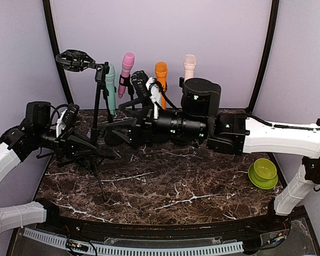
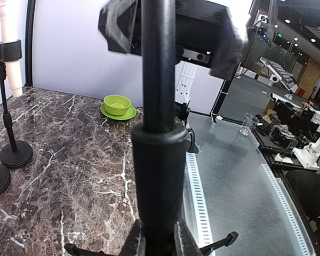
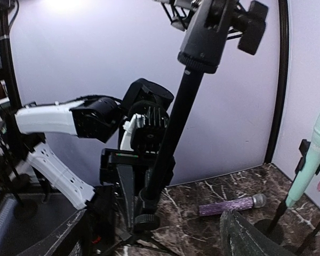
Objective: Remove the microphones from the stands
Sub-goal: Unscrew the knob on the stand of the microphone stand.
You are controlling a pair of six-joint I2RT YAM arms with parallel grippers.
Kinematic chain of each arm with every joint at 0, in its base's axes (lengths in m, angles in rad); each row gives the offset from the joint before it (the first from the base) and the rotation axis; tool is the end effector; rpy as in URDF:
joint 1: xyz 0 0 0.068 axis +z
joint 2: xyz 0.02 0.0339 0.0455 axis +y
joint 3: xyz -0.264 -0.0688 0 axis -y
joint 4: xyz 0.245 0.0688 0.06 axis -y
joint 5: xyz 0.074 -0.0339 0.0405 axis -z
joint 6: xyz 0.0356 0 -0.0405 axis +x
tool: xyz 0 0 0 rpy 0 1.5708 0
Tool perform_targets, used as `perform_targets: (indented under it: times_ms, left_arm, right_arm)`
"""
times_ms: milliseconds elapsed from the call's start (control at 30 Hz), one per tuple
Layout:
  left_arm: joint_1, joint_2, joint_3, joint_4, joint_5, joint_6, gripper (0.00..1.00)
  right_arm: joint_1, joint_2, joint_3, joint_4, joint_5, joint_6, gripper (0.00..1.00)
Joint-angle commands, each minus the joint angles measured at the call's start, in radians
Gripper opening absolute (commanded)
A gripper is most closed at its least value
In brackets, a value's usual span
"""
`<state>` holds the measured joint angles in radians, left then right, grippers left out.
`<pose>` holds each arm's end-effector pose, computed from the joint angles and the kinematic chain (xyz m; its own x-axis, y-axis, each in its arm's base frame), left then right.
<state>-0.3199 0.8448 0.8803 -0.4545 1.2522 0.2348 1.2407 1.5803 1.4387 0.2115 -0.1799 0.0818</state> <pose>0.1462 -0.0841 0.3449 -0.1611 0.1301 -0.9783 0.9866 -0.0059 -0.1632 0.1179 0.3637 0.4099 -0.0582 0.0781 -0.9952 -0.9871 0.1441 0.0691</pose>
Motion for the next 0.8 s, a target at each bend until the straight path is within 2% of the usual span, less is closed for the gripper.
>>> perform_targets:
  times_ms: [0,67,133,367,467,600,767]
  left_arm:
    - [0.001,-0.01,0.052,-0.044,0.003,0.112,0.0]
    - [0.0,-0.009,0.058,-0.072,0.003,0.156,0.0]
    - [0.001,-0.002,0.064,-0.098,0.003,0.191,0.0]
    - [0.001,0.016,0.087,-0.167,0.007,0.264,0.0]
    - [0.0,0.017,0.092,-0.178,0.006,0.27,0.0]
    - [0.001,0.019,0.1,-0.186,0.003,0.278,0.0]
    - [0.001,0.022,0.109,-0.183,0.01,0.272,0.0]
  right_arm:
    - [0.003,0.08,0.11,-0.179,0.019,-0.095,0.66]
    - [0.004,0.096,0.128,-0.184,-0.022,-0.111,0.53]
    - [0.009,0.106,0.135,-0.179,-0.079,-0.12,0.47]
    - [0.011,0.162,0.202,-0.227,-0.13,-0.149,0.47]
    - [0.011,0.181,0.233,-0.266,-0.119,-0.177,0.43]
    - [0.012,0.204,0.277,-0.327,-0.109,-0.205,0.32]
    - [0.012,0.209,0.284,-0.328,-0.112,-0.199,0.31]
